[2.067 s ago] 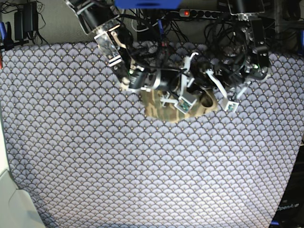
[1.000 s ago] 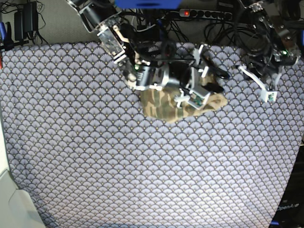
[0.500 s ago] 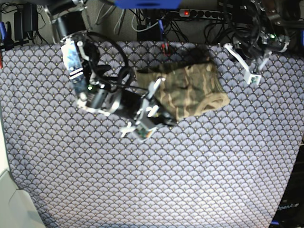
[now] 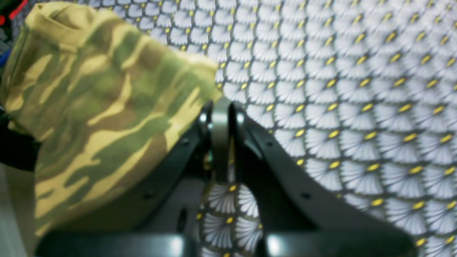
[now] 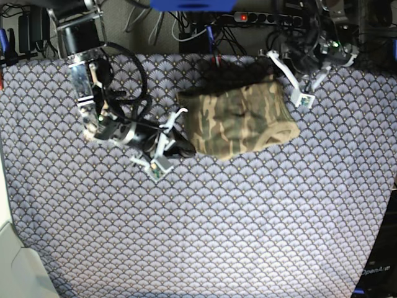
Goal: Fold the T-shirt properly
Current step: 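Grasp the bundle's edge with the right gripper and lift it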
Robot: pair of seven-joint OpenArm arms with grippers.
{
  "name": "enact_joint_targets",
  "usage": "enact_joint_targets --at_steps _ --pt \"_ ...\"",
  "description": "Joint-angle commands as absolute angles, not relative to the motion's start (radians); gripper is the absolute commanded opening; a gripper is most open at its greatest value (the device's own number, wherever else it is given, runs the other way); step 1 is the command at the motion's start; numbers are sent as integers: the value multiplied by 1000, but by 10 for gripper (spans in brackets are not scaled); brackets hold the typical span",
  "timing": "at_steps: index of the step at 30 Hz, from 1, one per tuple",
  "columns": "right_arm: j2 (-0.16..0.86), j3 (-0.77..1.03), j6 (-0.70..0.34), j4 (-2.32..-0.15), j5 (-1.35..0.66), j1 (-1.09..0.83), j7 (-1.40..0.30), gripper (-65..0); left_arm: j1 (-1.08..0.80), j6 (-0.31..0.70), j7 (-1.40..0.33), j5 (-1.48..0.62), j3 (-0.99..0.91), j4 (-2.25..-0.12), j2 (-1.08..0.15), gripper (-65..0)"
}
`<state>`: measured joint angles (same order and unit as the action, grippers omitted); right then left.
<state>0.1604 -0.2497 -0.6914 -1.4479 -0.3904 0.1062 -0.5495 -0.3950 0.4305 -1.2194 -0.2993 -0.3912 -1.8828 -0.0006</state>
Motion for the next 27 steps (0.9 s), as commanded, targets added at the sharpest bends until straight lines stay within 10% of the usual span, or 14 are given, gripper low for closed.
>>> enact_joint_targets --at_steps 1,27 --pt "159 -248 -698 -1455 -410 124 -521 -650 -384 433 -1213 -305 -394 -1896 1 -642" --pt "151 -251 -698 -1497 -406 -117 -510 -650 -108 433 -1133 -305 -404 -1601 71 -642"
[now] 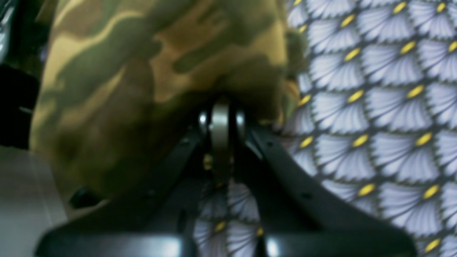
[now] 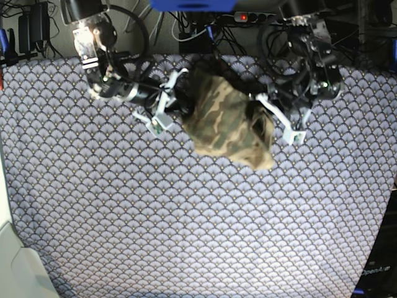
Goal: Fold the T-shirt properly
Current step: 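Grasp the bundle's edge with the right gripper and lift it, then fold the lifted edge over with the right gripper and press it down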
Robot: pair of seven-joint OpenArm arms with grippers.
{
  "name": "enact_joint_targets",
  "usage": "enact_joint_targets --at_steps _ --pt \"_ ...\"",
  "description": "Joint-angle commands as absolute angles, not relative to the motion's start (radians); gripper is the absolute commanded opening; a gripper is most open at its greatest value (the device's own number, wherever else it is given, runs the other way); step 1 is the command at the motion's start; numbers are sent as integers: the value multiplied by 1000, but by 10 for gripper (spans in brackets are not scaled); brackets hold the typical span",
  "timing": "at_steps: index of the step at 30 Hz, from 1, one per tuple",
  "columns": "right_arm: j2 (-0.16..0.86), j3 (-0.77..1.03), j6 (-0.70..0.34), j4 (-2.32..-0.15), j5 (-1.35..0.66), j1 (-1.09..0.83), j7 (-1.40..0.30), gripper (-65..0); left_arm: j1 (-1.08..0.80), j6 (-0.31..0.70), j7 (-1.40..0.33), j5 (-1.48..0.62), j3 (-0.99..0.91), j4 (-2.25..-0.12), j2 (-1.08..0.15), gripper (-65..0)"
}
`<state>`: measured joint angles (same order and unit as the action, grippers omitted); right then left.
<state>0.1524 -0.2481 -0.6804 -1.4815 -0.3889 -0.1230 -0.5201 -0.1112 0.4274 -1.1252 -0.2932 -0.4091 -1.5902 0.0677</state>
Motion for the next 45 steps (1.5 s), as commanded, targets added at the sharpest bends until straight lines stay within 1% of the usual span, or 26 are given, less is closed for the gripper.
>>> enact_joint_targets --at_steps 1,8,12,15,19,22,28,33,37,41,45 --pt "156 -252 -698 -1504 -406 -134 -510 -650 -87 433 -1112 -305 -404 -1578 71 -642" --pt "209 -269 -698 -1603 -406 -246 -510 -650 97 433 -1030 -309 -406 -1431 65 -642" --pt "222 -262 -698 -1643 -406 -266 -510 -650 166 433 -1047 -312 -409 -1481 64 -642" --pt "254 -260 -698 -1670 -412 -268 -510 -650 183 433 -1121 -309 -475 -1549 39 -642" --pt "268 -219 -698 -1753 -412 -268 -510 -650 173 433 -1211 -312 -559 -1615 -13 -642" --pt "266 -179 -698 -1845 -429 -269 -521 -650 113 433 -1254 -312 -618 -1652 -48 -642" --pt "265 -186 -698 -1934 -596 -242 -524 -650 -50 440 -1253 -312 -636 -1689 -51 -642" --pt "205 -245 -698 -1919 -693 -157 -595 -650 -151 441 -1251 -312 -638 -1748 -47 -641" --pt "160 -340 -698 -1886 -704 -97 -591 -650 -205 437 -1253 -312 -639 -1811 -45 -641" --pt "120 -400 -698 -1759 -704 -61 -573 -650 -246 435 -1260 -311 -639 -1874 -47 -641" --pt "91 -406 -698 -1544 -699 -36 -475 -650 -271 435 -1262 -311 -662 -1900 -47 -641"
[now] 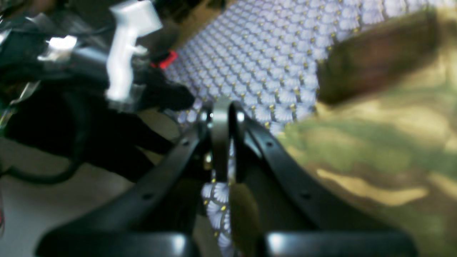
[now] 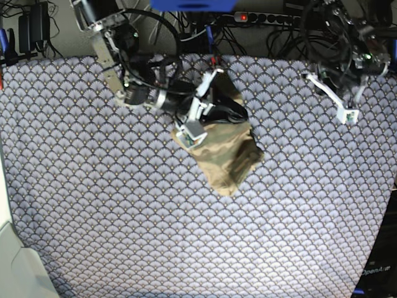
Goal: Fold the T-shirt properly
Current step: 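Fold the lifted edge over with the right gripper and press it down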
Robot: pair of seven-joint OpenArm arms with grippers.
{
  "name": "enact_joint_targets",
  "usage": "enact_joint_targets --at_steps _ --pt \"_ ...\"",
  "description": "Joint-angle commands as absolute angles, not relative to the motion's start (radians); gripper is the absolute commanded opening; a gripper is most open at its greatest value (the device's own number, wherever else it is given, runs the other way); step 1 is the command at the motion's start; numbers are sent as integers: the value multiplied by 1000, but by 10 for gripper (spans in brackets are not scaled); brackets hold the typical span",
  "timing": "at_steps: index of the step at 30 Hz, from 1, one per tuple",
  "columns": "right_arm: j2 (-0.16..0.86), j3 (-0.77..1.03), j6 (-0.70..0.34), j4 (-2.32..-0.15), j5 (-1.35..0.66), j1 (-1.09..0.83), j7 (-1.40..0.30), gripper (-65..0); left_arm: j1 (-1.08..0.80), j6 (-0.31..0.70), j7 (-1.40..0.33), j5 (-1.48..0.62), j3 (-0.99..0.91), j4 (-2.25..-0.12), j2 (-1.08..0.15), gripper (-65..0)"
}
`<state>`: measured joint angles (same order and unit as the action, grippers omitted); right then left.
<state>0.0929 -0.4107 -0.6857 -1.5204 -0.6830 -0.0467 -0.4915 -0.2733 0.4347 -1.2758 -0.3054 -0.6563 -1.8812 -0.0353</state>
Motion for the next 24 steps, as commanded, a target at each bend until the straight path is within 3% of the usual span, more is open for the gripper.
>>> enact_joint_targets --at_steps 1,10,16,19,24 --pt "91 -406 -698 -1486 -699 -16 -453 -650 -274 435 -1262 -312 -679 -1900 -47 -641" --pt "93 -406 -698 -1110 -699 12 -236 -650 -278 444 -1264 -312 -740 -1900 -47 -641" --pt "90 -406 -698 -1006 -699 10 -182 -650 -274 444 -1260 -312 -739 -1900 -47 -641" --pt "91 -414 -698 -1020 -699 10 -189 -650 -271 444 -1262 -312 -739 -1900 -47 -641" --pt "139 -410 -698 -1270 -699 -13 -272 -650 -275 444 -1256 -312 -739 -1900 -47 -641"
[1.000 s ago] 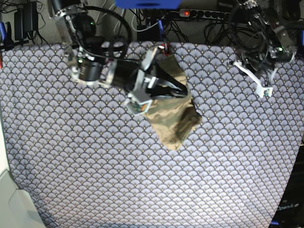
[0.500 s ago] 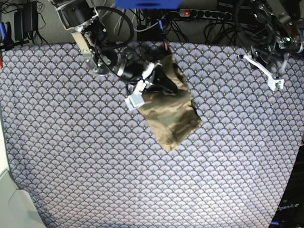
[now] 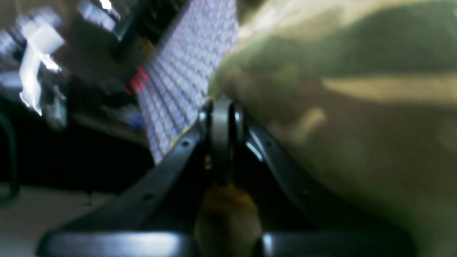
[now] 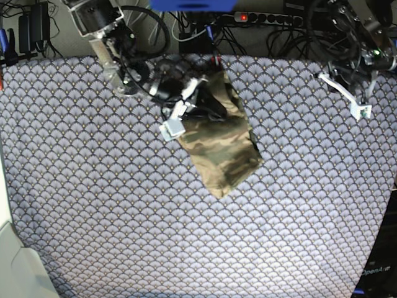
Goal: Fold the T-shirt properly
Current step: 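Fold the lifted edge over with the right gripper and press it down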
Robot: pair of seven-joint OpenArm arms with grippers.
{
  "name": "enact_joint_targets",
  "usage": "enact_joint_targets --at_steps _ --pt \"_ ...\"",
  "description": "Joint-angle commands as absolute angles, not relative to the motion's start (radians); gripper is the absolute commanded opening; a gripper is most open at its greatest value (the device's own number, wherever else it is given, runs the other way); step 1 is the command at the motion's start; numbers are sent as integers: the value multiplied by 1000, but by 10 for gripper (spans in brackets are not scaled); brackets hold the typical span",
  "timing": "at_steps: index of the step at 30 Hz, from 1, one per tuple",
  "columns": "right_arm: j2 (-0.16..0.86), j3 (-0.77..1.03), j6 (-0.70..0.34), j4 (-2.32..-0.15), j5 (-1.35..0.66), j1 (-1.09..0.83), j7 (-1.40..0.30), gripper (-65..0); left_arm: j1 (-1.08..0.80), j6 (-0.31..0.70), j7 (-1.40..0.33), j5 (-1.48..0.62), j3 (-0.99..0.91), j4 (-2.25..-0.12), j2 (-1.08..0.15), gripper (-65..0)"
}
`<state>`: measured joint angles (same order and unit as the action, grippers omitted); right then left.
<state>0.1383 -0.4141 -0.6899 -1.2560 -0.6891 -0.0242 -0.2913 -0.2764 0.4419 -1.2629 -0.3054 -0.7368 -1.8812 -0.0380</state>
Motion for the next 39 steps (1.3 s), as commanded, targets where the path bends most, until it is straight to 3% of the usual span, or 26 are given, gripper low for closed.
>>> enact_joint_targets --at_steps 1,6,14,23,31,39 --pt "140 -407 -698 -1328 -699 -13 -306 -650 -277 444 -1256 -312 -739 -1900 -47 -641" --pt "153 -412 -698 -1518 -699 61 -466 -650 -278 444 -1254 -312 -739 -1899 -47 -641" --pt "99 -414 -698 -1461 -697 243 -576 -650 -298 444 -1254 -314 -737 -1900 -41 -641" --pt "64 -423 -698 -1063 -697 392 -487 -650 -309 446 -1254 -314 -734 -1900 -25 -641" --pt "51 -601 -698 -805 -699 400 -285 -650 -309 446 -1254 -314 -734 -1900 -25 -641" --pt "64 -631 -698 -828 -699 397 -252 -650 -305 446 -1254 -314 -734 -1899 -25 -641"
